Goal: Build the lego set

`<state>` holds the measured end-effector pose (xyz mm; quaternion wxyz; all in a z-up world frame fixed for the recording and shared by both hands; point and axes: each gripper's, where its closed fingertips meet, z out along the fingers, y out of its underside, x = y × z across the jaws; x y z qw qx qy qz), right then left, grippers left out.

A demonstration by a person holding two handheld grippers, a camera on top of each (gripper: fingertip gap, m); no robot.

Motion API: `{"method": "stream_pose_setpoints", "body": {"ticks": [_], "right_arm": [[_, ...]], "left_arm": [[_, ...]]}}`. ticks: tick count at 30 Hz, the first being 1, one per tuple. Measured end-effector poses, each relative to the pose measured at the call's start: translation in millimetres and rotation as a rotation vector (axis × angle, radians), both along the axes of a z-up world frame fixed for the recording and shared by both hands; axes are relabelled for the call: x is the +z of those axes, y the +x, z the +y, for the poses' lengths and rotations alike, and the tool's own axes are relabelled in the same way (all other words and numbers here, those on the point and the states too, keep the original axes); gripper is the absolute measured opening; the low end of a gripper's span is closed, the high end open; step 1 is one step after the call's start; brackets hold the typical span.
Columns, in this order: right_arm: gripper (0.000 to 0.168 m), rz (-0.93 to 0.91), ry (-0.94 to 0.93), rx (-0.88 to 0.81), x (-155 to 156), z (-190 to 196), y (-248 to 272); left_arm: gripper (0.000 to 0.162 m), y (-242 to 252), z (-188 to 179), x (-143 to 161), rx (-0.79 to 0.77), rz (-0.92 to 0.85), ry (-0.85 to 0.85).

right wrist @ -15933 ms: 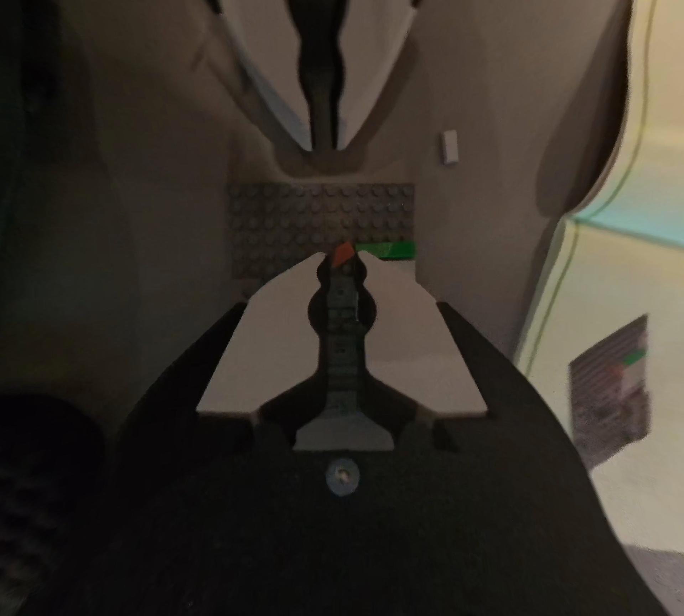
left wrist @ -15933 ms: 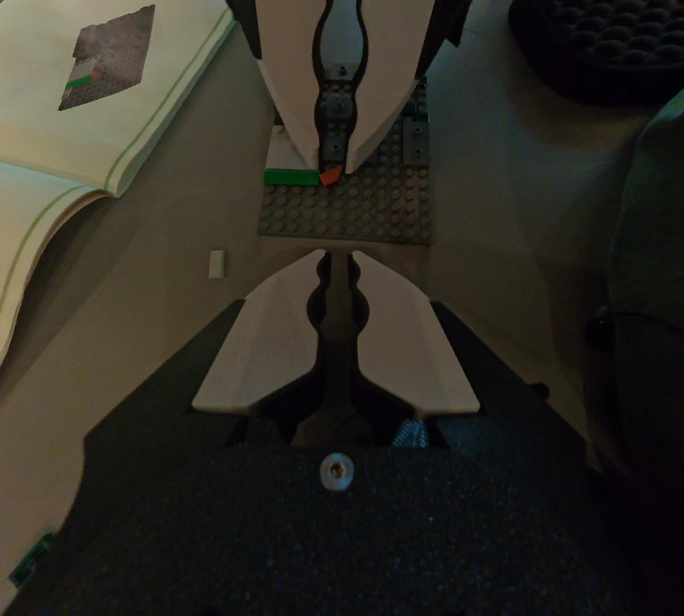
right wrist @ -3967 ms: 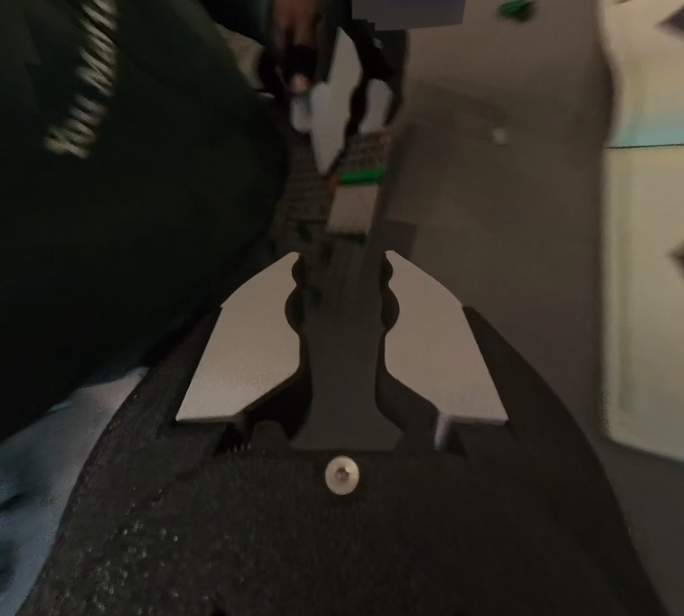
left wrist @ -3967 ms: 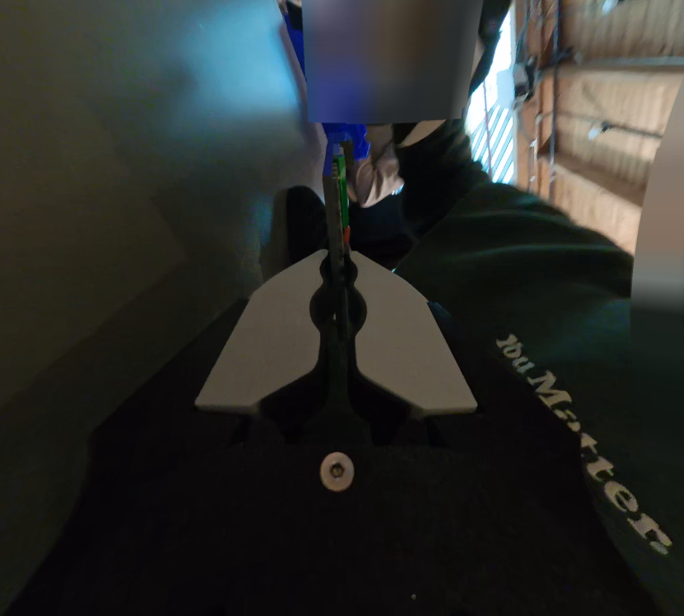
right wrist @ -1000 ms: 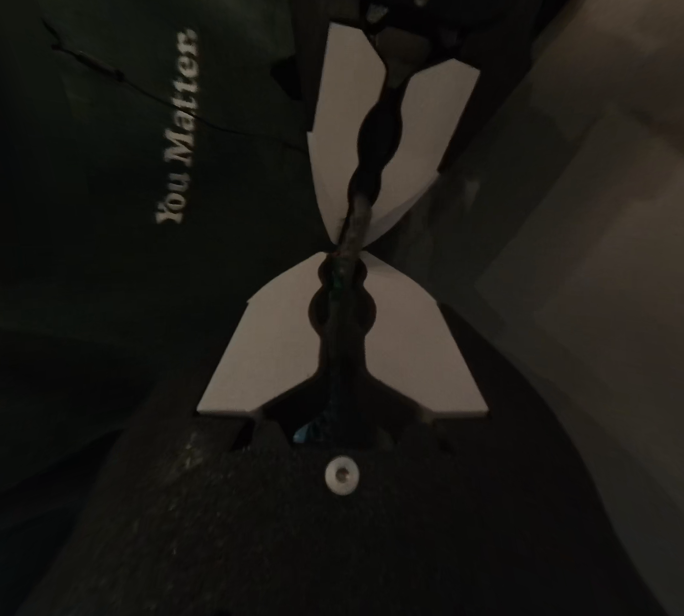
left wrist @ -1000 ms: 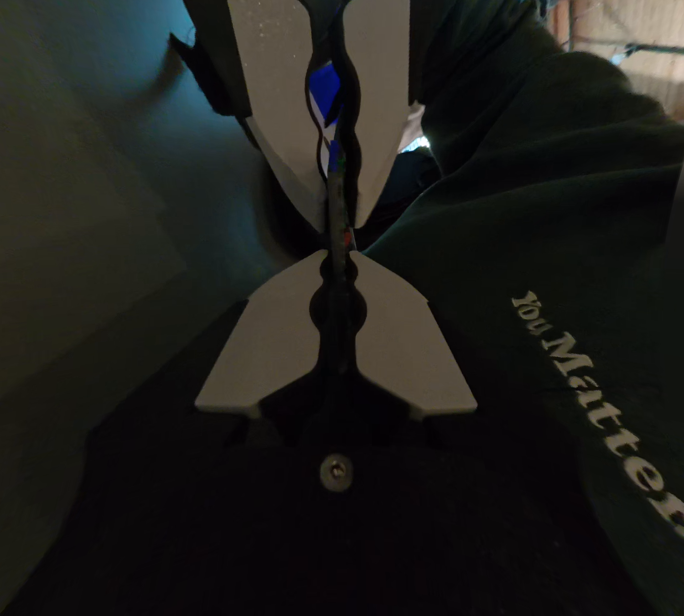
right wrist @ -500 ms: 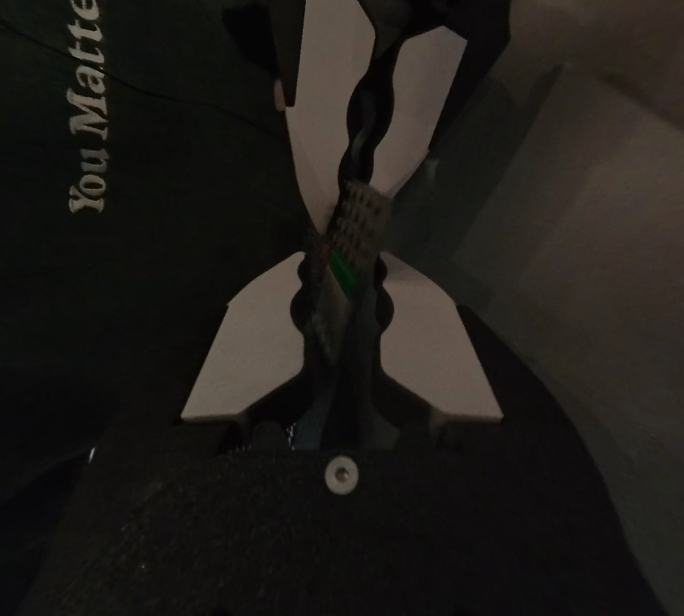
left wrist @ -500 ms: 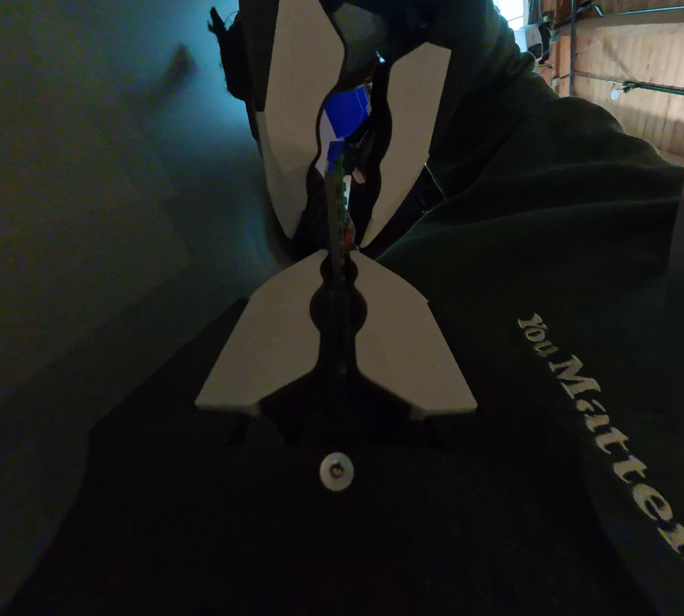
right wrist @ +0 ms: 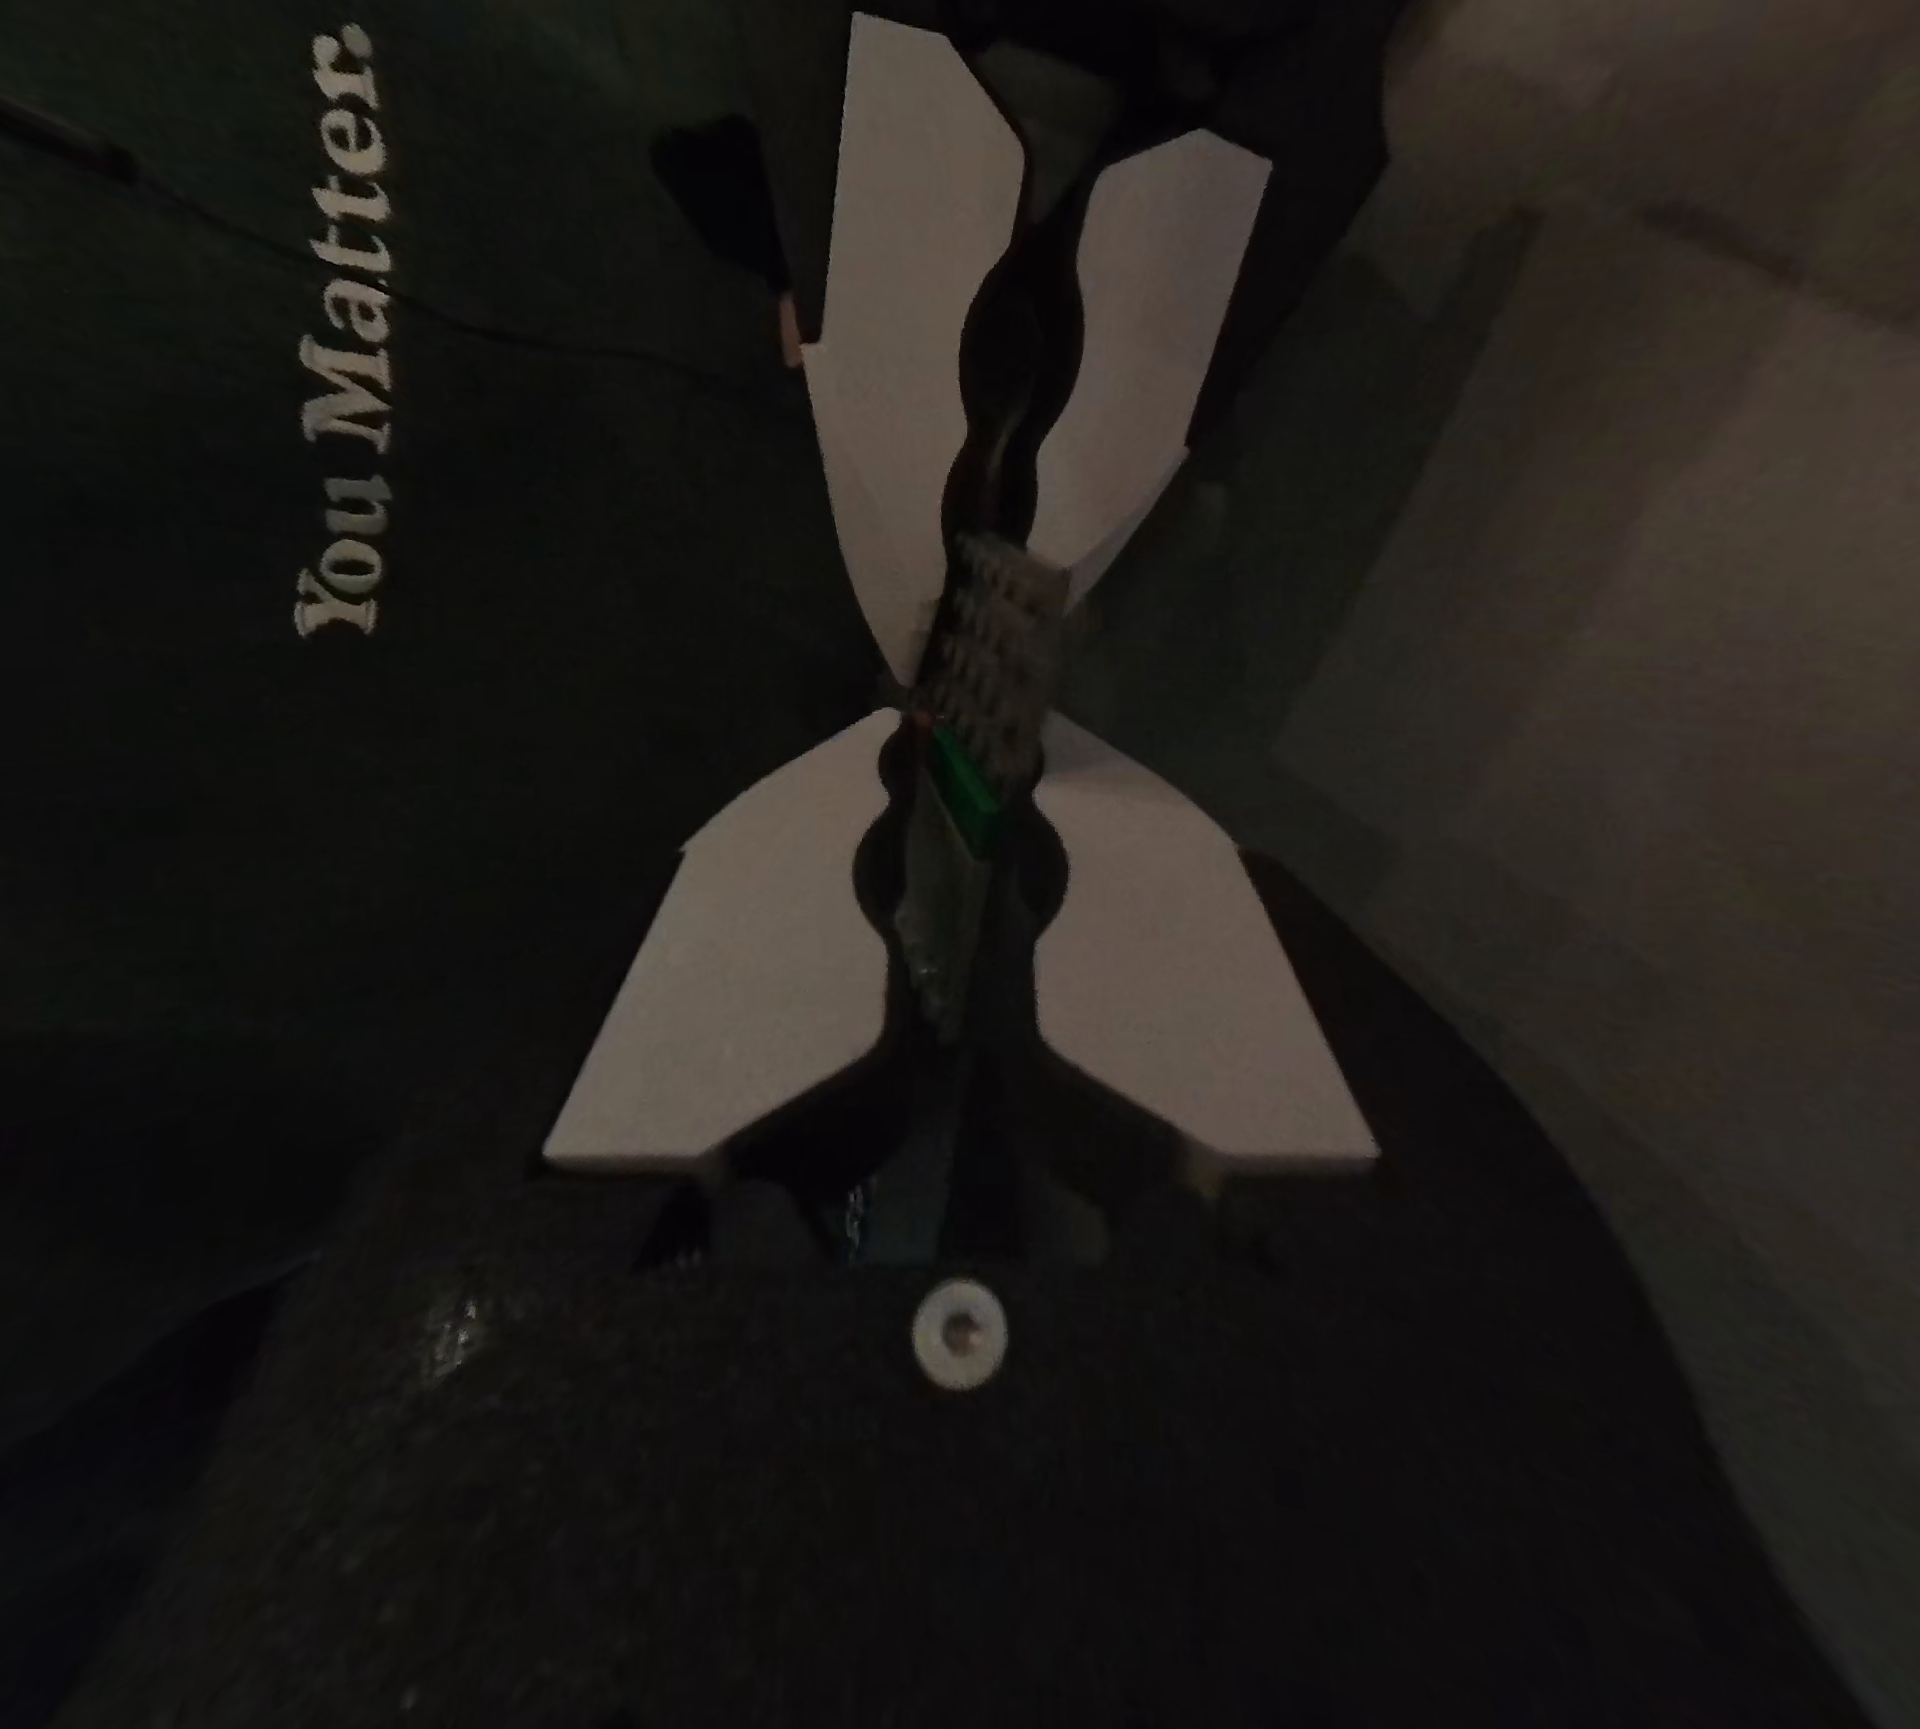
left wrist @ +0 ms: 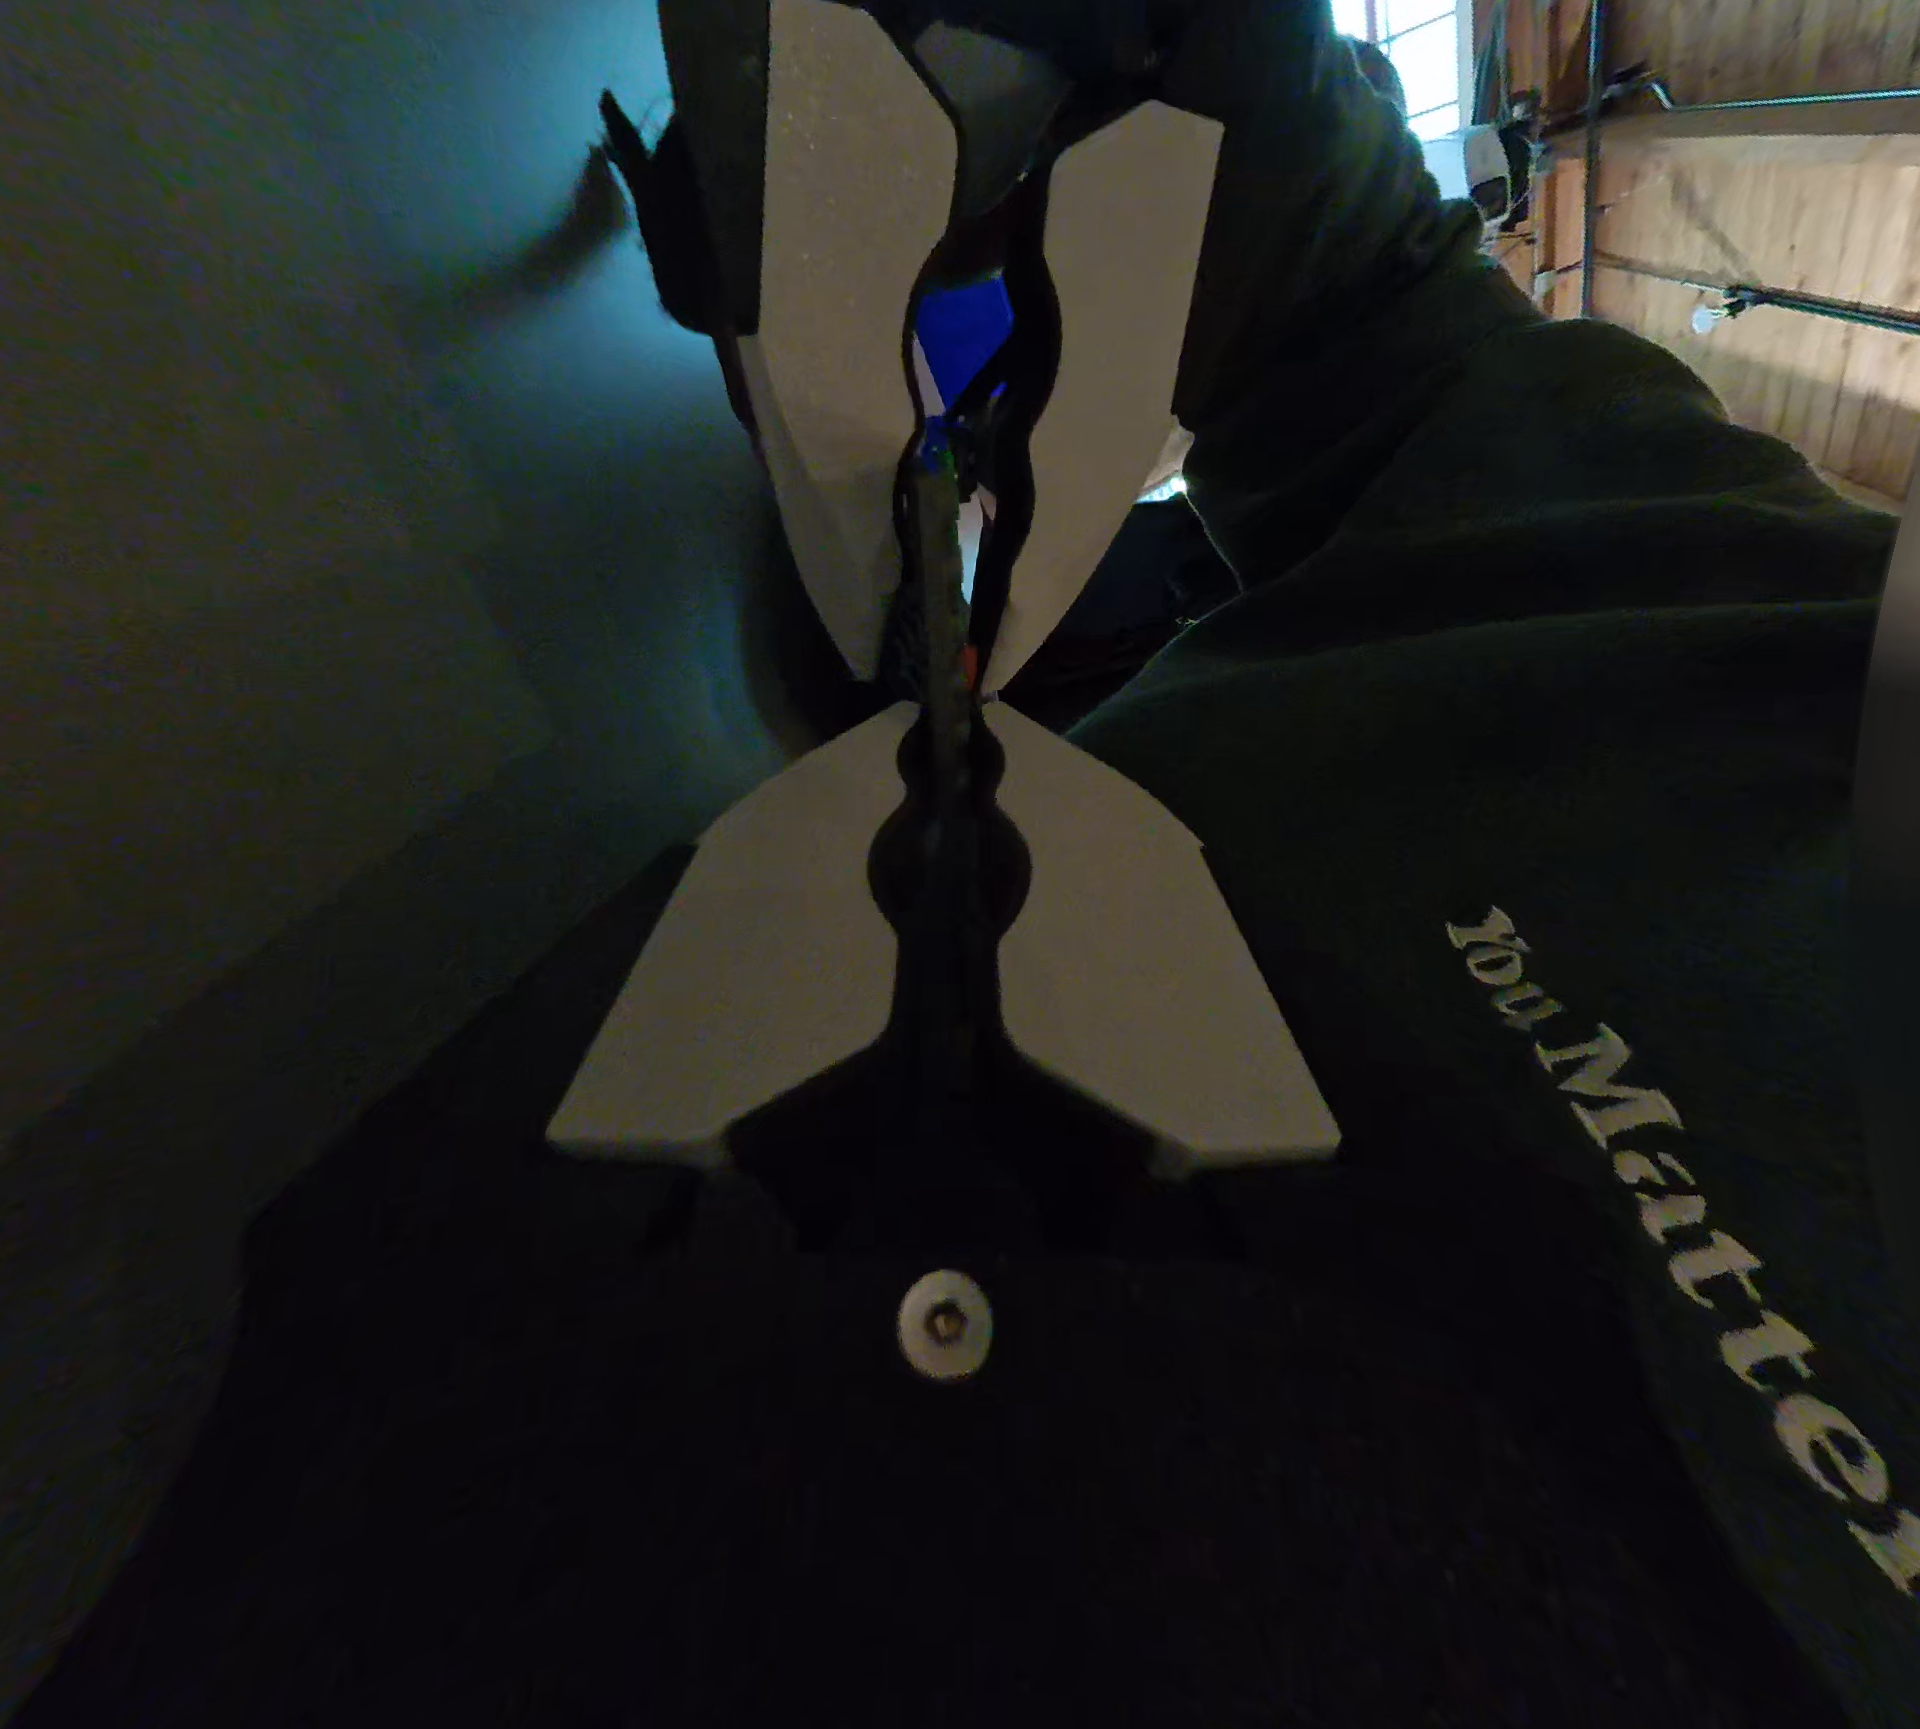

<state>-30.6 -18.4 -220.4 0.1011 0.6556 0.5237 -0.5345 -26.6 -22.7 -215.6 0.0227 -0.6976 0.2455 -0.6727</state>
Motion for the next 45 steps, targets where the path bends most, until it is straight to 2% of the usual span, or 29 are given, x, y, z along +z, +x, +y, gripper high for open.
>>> {"method": "stream_pose_setpoints", "body": {"ticks": [7,20,26,28,31,41,45], "right_arm": [[0.009,0.014,-0.035,0.027,4.2,-8.3,-1.4],[0.007,0.018,-0.018,0.064,3.4,-16.7,-6.0],[0.029,0.108,-0.044,-0.001,21.2,0.5,-5.3],[0.029,0.111,-0.035,-0.041,23.6,9.4,-1.2],[0.028,0.076,-0.014,-0.072,19.3,13.7,4.3],[0.030,-0.033,0.053,-0.023,2.7,-4.4,-1.9],[0.020,-0.046,0.033,-0.004,1.3,-9.2,-2.4]], "left_arm": [[0.007,-2.1,-5.8,2.9,-0.027,0.002,0.019],[0.007,-6.7,-14.5,1.4,-0.062,0.007,0.045],[0.005,-5.7,-10.2,7.7,-0.046,-0.043,-0.027],[0.005,-6.3,-8.4,7.9,-0.035,-0.047,-0.028],[0.005,-6.5,-6.2,8.9,-0.023,-0.056,-0.038],[0.005,-0.3,-6.7,6.0,-0.017,-0.032,-0.041],[0.005,1.1,-6.7,6.8,-0.009,-0.027,-0.029]]}}
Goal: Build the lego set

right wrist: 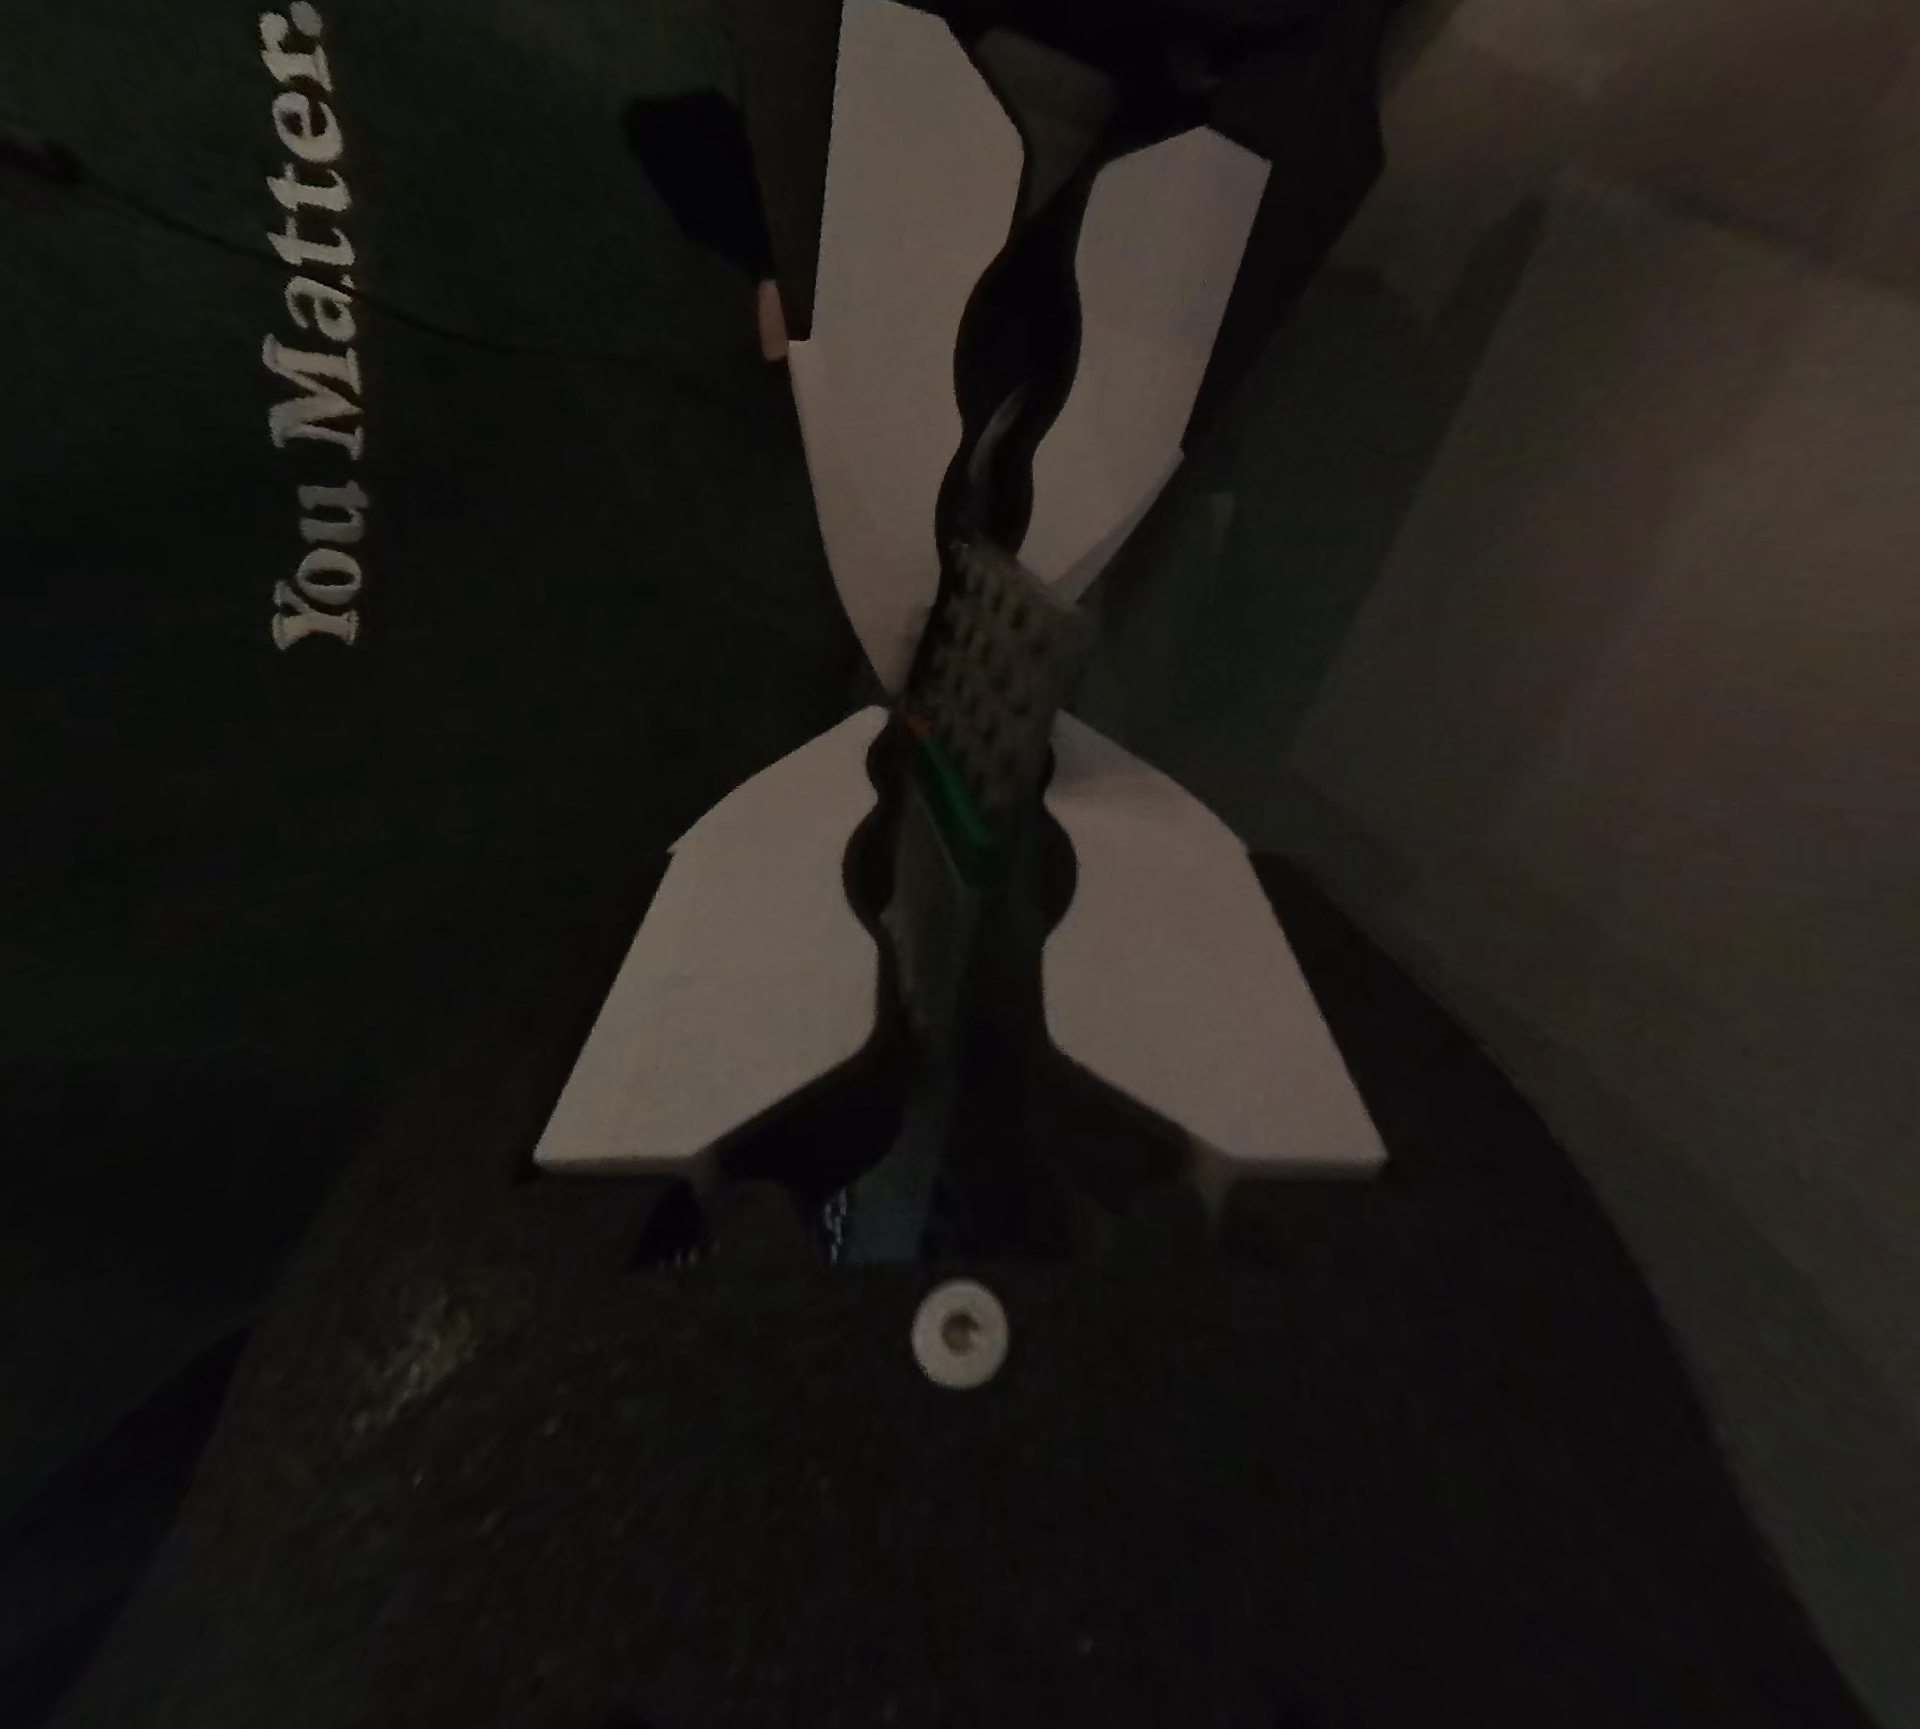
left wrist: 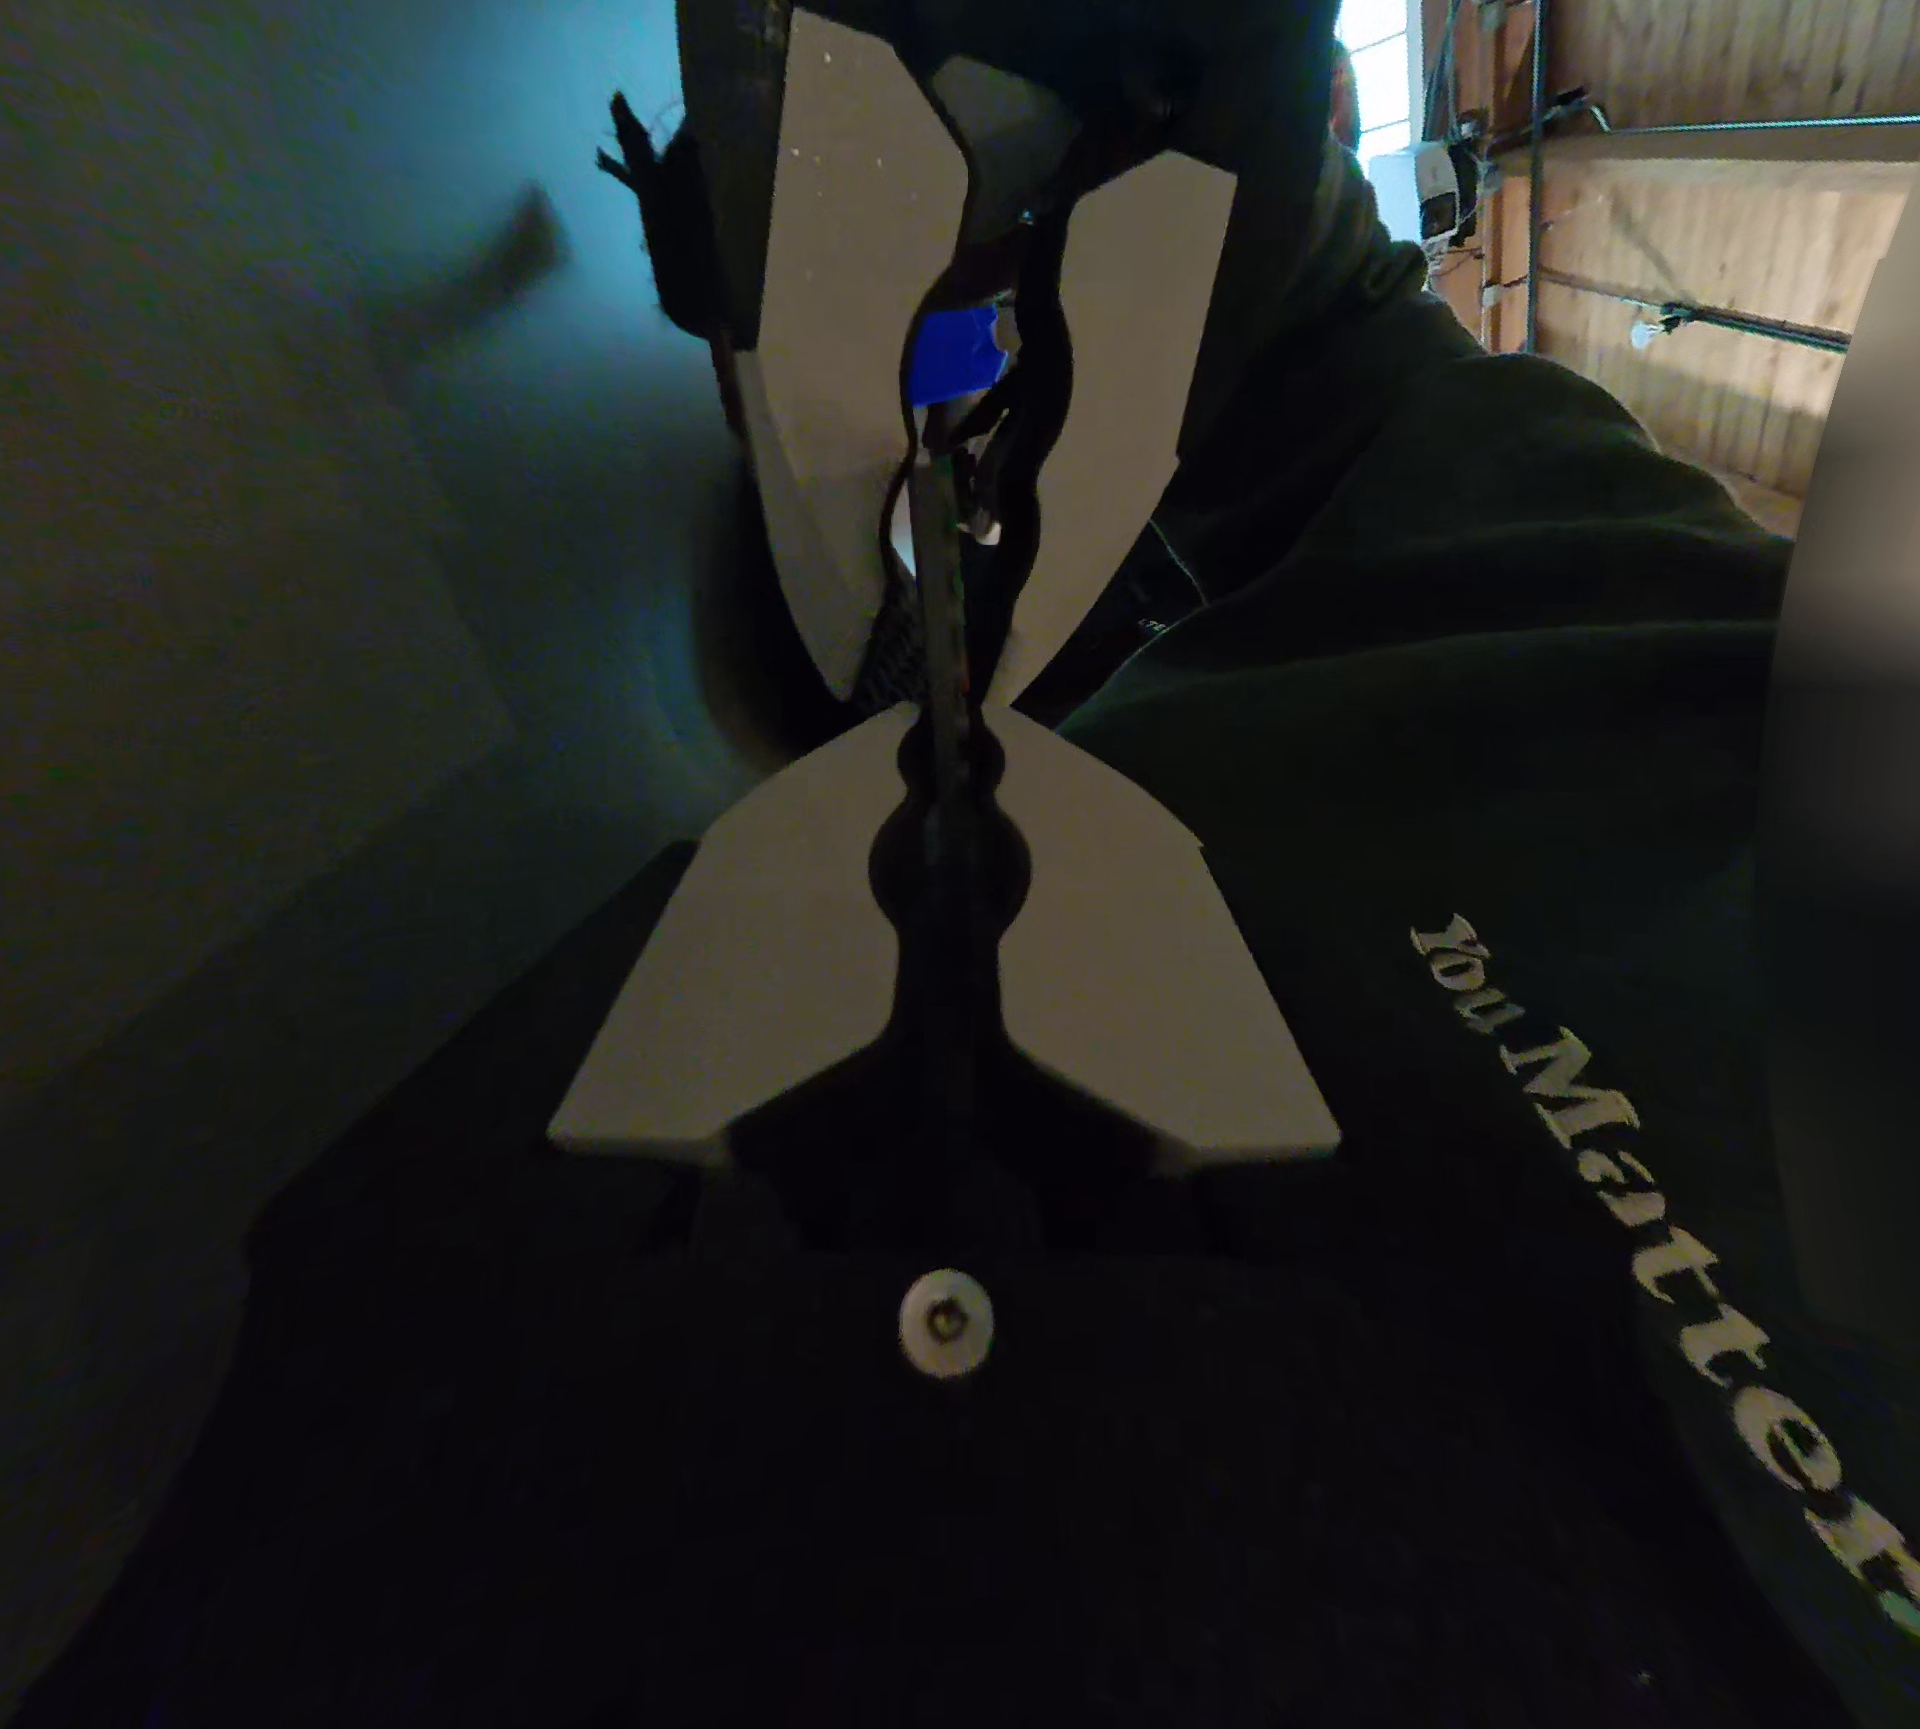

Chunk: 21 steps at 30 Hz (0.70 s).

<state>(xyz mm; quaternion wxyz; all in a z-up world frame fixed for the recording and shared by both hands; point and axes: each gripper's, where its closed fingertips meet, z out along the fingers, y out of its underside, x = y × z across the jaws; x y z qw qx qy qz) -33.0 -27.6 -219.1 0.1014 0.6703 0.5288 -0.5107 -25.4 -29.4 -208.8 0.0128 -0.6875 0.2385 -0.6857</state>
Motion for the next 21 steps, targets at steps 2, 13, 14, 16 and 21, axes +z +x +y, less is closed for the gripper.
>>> {"method": "stream_pose_setpoints", "body": {"ticks": [2,13,14,16,21], "right_arm": [[0.014,0.011,-0.019,0.008,2.2,-2.6,-0.2],[0.007,-0.007,-0.076,0.026,-2.7,-13.6,-1.1],[0.007,-0.008,-0.076,0.032,-2.5,-14.5,-0.9],[0.007,-0.015,-0.071,0.040,-3.1,-15.9,-0.3],[0.007,-0.003,-0.065,0.012,-2.5,-13.1,-2.2]], "left_arm": [[0.006,-0.1,-1.1,-0.1,0.001,0.004,0.009],[0.005,-3.2,-9.5,-8.2,-0.040,0.060,0.155],[0.005,-3.2,-10.6,-7.8,-0.046,0.060,0.169],[0.005,-3.1,-12.3,-8.6,-0.053,0.065,0.184],[0.005,-4.3,-10.8,-9.3,-0.046,0.068,0.204]]}}
